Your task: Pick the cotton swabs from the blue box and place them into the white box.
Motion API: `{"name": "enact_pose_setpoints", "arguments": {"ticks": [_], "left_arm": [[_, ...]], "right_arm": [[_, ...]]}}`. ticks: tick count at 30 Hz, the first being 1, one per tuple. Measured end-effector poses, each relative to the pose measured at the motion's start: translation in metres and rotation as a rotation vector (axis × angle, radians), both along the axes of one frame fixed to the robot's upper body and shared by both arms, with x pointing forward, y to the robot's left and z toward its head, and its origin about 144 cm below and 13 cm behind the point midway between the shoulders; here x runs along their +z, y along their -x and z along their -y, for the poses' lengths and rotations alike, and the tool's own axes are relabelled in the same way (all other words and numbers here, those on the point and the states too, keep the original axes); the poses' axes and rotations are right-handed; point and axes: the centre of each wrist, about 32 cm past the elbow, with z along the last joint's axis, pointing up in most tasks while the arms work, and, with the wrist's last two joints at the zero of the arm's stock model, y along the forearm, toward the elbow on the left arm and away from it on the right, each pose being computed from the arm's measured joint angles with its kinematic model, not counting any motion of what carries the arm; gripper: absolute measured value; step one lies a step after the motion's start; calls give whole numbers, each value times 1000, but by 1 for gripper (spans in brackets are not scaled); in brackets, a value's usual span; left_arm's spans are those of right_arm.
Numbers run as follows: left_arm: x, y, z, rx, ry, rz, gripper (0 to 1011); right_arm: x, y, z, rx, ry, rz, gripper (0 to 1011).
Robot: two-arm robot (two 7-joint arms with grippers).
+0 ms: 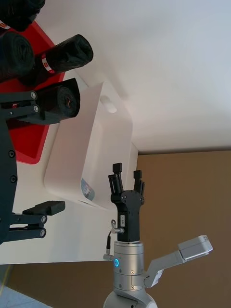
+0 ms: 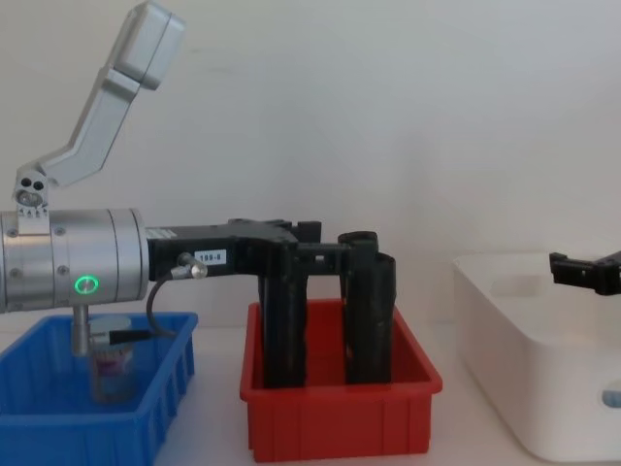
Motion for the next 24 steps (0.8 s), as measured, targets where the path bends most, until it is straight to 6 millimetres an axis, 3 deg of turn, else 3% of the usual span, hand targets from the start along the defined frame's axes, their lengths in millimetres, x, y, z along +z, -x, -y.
{"name": "enact_pose_setpoints", "arguments": {"ticks": [9,24], "left_arm": [[-2,5,3,34,-8,9,1000],[-9,25,15,167,-41,56,1000]], "right_arm": [[-1,9,-1,10,-10,6,1002],[-2,49,-10,64,-58,29,1002]]}}
